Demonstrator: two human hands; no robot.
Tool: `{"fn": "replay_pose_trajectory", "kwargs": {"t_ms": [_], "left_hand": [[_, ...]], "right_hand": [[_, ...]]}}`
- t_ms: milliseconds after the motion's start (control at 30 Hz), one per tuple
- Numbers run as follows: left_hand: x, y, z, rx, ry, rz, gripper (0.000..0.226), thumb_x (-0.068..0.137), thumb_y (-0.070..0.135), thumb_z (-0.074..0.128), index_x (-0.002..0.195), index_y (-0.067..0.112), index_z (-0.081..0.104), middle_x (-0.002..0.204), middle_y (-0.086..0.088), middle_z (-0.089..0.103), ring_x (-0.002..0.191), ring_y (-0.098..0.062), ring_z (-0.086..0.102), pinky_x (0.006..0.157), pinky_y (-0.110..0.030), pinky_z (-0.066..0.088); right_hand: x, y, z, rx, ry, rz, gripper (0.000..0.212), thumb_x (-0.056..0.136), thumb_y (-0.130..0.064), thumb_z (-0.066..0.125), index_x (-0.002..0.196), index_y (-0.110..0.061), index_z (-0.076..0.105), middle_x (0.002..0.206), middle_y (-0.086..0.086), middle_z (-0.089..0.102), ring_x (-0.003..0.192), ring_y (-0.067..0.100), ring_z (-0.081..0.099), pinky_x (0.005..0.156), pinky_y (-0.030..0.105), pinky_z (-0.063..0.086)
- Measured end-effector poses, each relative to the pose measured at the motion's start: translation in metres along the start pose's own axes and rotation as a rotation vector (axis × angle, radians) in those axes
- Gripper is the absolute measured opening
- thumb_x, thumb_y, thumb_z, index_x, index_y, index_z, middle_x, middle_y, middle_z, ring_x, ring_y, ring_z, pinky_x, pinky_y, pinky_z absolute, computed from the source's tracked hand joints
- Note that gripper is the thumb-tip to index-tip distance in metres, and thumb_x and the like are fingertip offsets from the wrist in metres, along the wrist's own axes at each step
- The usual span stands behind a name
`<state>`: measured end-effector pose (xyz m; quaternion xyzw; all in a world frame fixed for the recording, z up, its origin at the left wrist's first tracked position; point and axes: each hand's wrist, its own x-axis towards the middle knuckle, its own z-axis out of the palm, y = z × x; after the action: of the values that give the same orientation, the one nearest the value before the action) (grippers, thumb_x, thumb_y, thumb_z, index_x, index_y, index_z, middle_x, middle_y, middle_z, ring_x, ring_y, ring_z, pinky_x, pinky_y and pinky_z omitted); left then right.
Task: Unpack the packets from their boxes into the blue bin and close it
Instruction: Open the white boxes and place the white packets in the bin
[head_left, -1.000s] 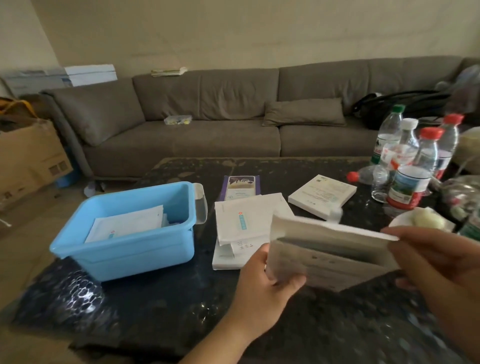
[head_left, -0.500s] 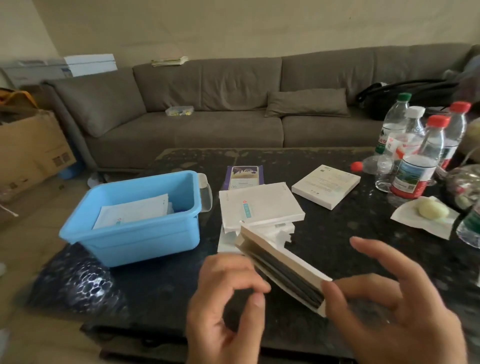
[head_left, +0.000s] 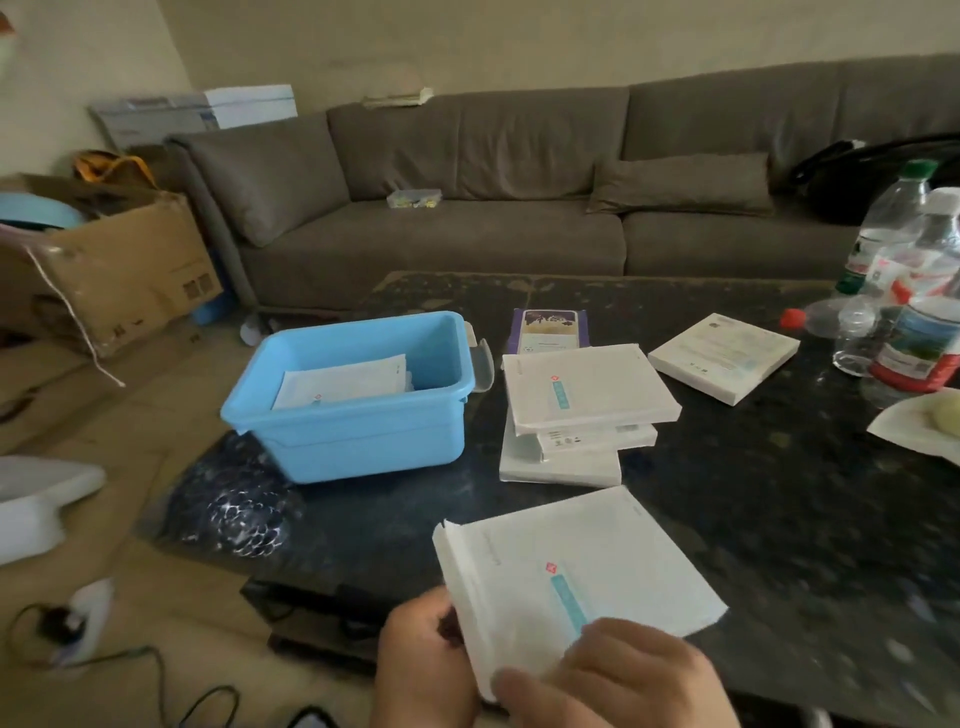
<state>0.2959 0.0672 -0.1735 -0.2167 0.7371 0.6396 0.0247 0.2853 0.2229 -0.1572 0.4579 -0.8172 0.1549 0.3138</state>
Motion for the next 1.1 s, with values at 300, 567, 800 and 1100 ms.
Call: {"fn": "replay_pose_trajectory", "kwargs": {"t_ms": [300, 567, 800, 1100], "left_hand": [[0.010, -0.011, -0.014, 0.079, -0.044, 0.068, 0.022, 0.086, -0.001, 0.067, 0.086, 0.021, 0.070, 0.067, 0.009, 0.074, 0.047, -0.005, 0.064, 0.049, -0.025, 0.052], [0.011, -0.006, -0.013, -0.052, -0.179, -0.026, 0.028, 0.089, -0.005, 0.047, 0.081, 0.009, 0.069, 0.050, -0.011, 0.061, 0.036, -0.019, 0.048, 0.036, -0.023, 0.033], [0.012, 0.007, -0.006, -0.074, -0.242, 0.044, 0.014, 0.080, 0.024, 0.059, 0.091, 0.025, 0.067, 0.068, 0.004, 0.071, 0.054, -0.007, 0.064, 0.048, -0.021, 0.046], [0.024, 0.025, 0.002, -0.110, -0.233, 0.132, 0.020, 0.091, 0.001, 0.063, 0.103, 0.017, 0.063, 0.084, -0.004, 0.077, 0.054, -0.019, 0.065, 0.046, -0.030, 0.049]], "right_hand": [[-0.015, 0.068, -0.005, -0.124, -0.429, 1.111, 0.041, 0.088, -0.067, 0.041, 0.105, -0.039, 0.065, 0.114, -0.018, 0.057, 0.104, 0.006, 0.050, 0.072, 0.021, 0.047], [-0.016, 0.059, 0.000, 0.436, -0.114, 1.375, 0.015, 0.091, -0.034, 0.062, 0.101, -0.023, 0.065, 0.092, -0.007, 0.067, 0.070, 0.013, 0.065, 0.045, 0.017, 0.048], [-0.030, 0.052, 0.009, 0.549, 0.135, 1.394, 0.010, 0.091, -0.027, 0.065, 0.100, -0.024, 0.066, 0.093, -0.006, 0.069, 0.087, 0.014, 0.065, 0.063, 0.026, 0.047], [-0.050, 0.068, -0.004, 0.780, 0.452, 1.538, 0.012, 0.088, -0.017, 0.068, 0.099, -0.022, 0.069, 0.089, -0.011, 0.075, 0.086, 0.016, 0.070, 0.074, 0.034, 0.052]]}}
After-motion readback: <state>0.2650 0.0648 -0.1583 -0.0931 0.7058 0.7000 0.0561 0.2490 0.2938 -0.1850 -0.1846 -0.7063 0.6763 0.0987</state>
